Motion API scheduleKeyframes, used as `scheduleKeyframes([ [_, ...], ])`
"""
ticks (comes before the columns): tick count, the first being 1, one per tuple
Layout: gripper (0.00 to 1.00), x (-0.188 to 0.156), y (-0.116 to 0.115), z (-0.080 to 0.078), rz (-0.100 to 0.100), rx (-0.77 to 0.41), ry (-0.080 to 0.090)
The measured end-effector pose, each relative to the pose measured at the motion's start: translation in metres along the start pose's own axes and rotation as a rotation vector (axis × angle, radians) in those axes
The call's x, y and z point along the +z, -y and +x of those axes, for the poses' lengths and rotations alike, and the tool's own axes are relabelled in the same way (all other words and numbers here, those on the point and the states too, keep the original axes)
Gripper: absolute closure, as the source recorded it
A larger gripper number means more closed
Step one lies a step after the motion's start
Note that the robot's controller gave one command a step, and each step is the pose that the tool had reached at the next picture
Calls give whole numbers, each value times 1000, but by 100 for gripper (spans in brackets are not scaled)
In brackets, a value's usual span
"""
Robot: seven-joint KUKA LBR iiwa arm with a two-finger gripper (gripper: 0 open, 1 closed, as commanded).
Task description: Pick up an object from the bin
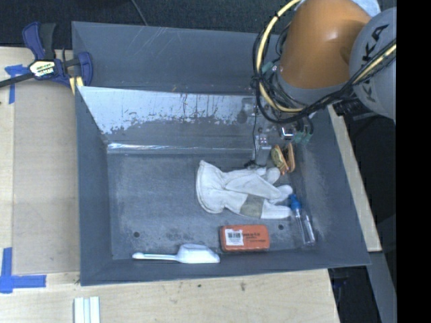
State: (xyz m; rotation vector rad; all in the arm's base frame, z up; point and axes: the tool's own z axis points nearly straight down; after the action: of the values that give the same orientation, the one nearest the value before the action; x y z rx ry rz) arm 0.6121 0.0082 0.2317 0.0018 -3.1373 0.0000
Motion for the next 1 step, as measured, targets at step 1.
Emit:
scheduleKeyframes([
  [1,0,-5,0,-1,0,0,8],
])
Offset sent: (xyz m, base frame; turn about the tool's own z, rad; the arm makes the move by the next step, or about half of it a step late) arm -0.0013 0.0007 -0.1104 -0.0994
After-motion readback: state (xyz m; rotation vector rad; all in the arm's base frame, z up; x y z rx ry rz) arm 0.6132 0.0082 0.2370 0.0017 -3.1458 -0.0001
